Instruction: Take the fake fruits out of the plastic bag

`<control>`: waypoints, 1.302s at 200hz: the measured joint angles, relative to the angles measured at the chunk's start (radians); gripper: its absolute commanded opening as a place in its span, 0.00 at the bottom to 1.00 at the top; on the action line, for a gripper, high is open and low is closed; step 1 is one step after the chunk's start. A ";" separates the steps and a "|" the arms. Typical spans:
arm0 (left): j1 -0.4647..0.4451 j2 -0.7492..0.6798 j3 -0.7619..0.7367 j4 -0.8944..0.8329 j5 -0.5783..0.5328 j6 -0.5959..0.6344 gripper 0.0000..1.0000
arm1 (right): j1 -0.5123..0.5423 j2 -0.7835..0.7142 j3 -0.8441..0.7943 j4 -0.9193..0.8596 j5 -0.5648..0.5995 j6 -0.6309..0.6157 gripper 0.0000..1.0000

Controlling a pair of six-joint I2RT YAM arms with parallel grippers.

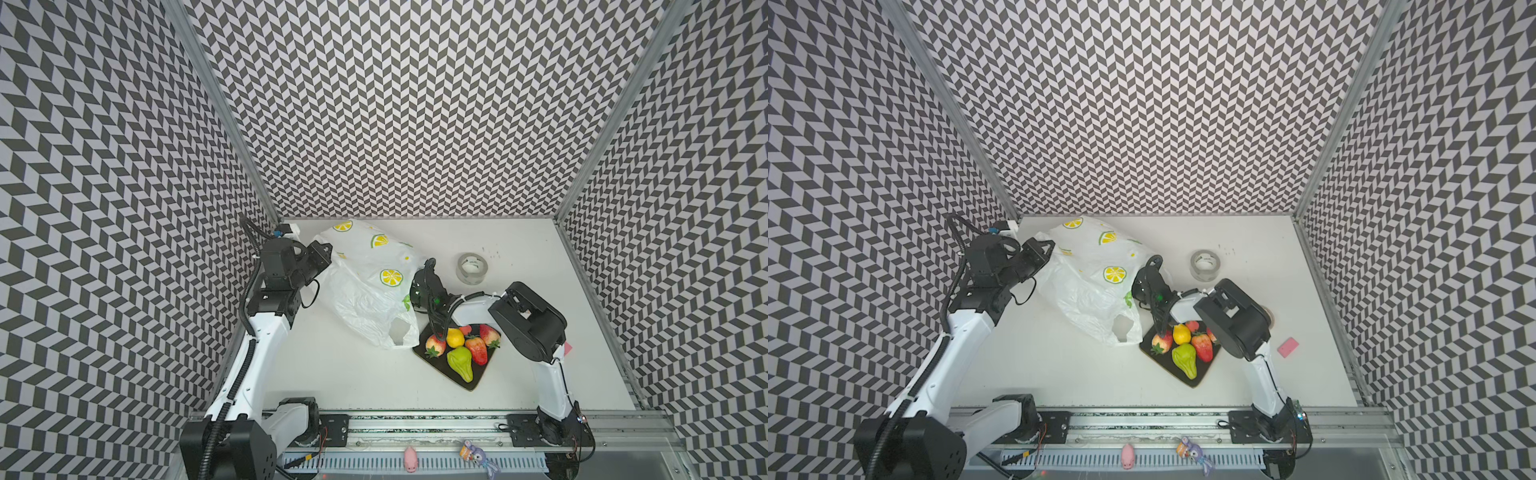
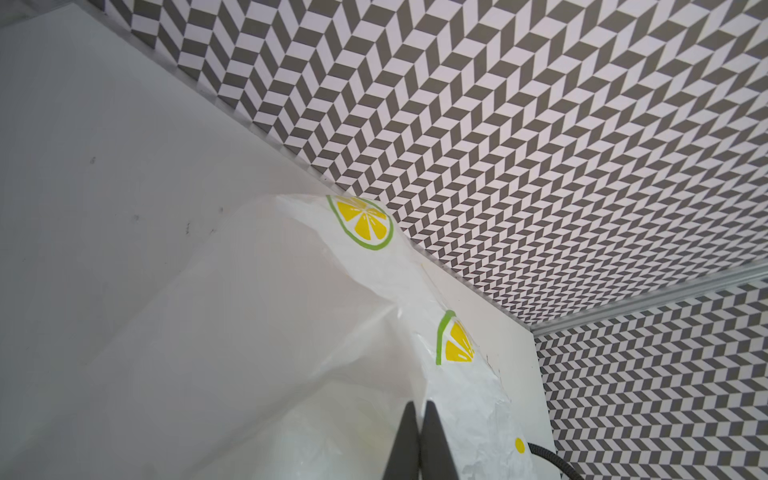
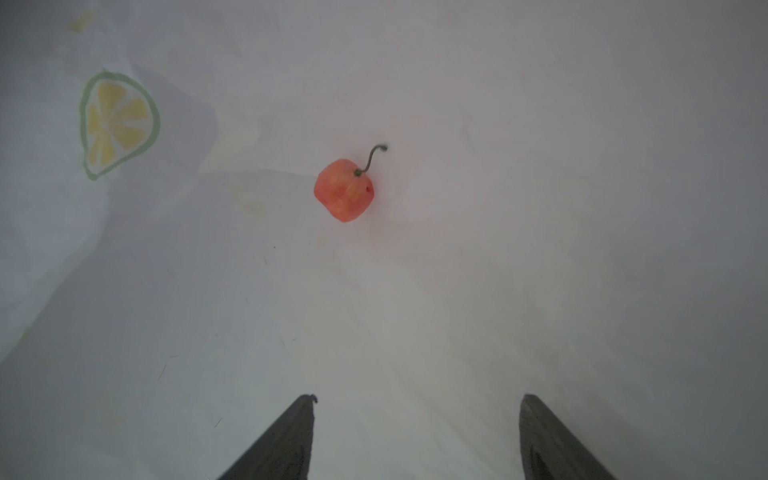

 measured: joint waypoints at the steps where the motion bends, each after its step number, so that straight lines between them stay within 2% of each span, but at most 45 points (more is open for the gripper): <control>1: 0.000 0.000 0.000 0.000 0.001 0.001 0.00 | 0.000 0.000 0.000 0.000 0.000 0.000 0.78; 116: -0.033 0.008 0.093 -0.025 0.060 0.171 0.00 | -0.016 0.000 0.000 -0.017 0.023 -0.018 0.79; 165: -0.110 0.014 0.149 -0.067 0.063 0.243 0.00 | -0.017 0.000 -0.020 -0.016 0.023 -0.016 0.79; 260: -0.061 0.035 0.082 -0.076 0.043 0.268 0.00 | -0.018 0.000 -0.022 -0.015 0.024 -0.016 0.80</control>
